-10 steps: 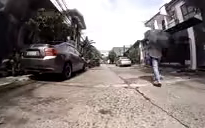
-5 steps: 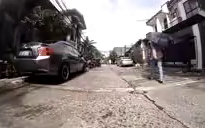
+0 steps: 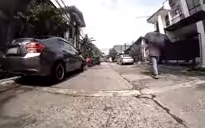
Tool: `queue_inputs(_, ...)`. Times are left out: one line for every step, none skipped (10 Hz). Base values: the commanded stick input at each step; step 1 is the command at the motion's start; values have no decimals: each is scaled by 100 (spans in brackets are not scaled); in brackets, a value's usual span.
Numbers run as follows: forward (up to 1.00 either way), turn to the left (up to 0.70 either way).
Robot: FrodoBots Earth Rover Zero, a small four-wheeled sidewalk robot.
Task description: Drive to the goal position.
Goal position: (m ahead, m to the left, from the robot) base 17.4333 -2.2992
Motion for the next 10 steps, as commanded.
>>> queue_inputs(70, 0)
queue_inputs(70, 0)
queue_inputs(70, 0)
queue_inputs(70, 0)
queue_inputs(70, 0)
queue_inputs(70, 0)
queue_inputs(70, 0)
queue_inputs(70, 0)
queue_inputs(70, 0)
queue_inputs(70, 0)
